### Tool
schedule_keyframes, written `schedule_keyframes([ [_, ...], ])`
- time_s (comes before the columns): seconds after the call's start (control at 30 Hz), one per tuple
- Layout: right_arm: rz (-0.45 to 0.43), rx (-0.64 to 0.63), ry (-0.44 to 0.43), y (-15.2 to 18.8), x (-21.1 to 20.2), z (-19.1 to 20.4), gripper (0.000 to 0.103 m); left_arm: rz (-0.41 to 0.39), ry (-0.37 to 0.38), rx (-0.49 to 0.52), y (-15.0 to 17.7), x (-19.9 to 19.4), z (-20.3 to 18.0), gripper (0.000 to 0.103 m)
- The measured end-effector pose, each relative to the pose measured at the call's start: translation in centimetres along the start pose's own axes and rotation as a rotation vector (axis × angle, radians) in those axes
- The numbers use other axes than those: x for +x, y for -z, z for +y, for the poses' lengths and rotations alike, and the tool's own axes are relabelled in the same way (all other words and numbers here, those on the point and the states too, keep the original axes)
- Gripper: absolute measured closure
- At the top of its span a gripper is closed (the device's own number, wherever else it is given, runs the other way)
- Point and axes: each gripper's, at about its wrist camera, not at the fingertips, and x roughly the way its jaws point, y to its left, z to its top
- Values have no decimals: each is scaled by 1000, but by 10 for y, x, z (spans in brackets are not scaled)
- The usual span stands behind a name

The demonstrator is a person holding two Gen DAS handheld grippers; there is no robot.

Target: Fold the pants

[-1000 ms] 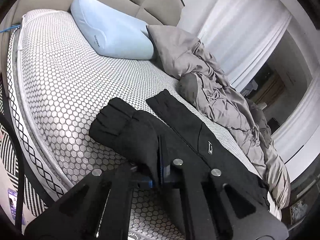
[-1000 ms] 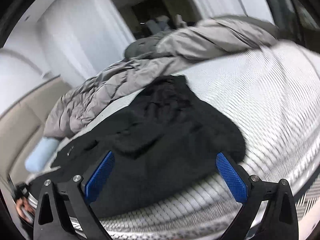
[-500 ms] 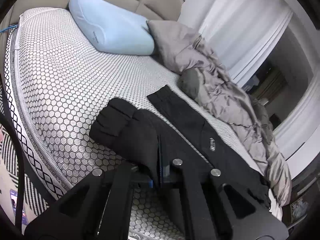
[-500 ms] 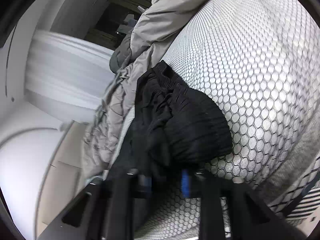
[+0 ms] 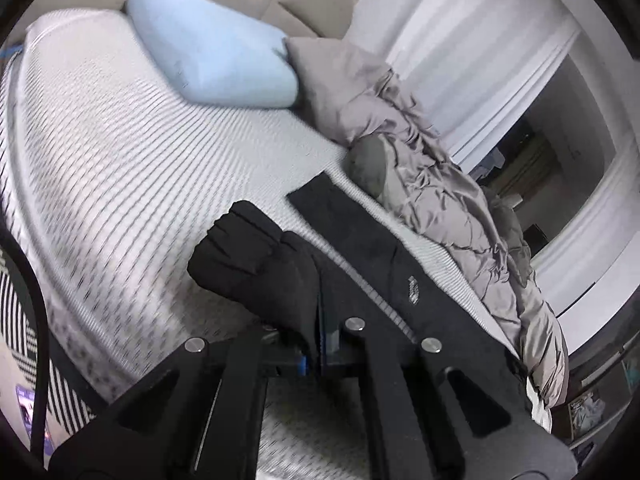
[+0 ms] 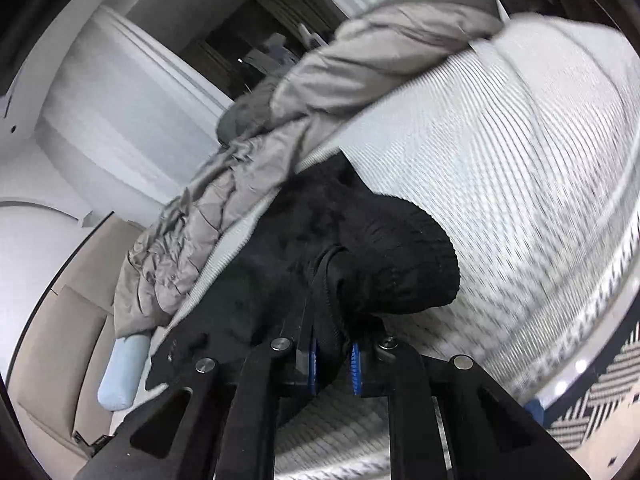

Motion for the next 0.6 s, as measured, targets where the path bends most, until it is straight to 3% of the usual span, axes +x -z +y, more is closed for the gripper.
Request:
schedule_keyframes([
  [0.17,-56,-39,7,-49,25,36,92,-4,1,37,-48,40,-44,102],
  [0.3,-52,-75,54,-97,79,63,92,63,-14,62,-88,113,-83,102],
  [0.4,-18,-121,124,-135,139,83,90,129,-107,77,-118,193,-112,101],
  [0.47,32,-124,171,-159,189,91,82,171,-160,106,-130,239,-124,92],
  [0.53,67,-92,207,-176,232,89,54,258,-211,109,-135,280,-127,77],
  [0.6,32,-110,326,-184,252,88,52,293,-199,75,-137,296,-121,72],
])
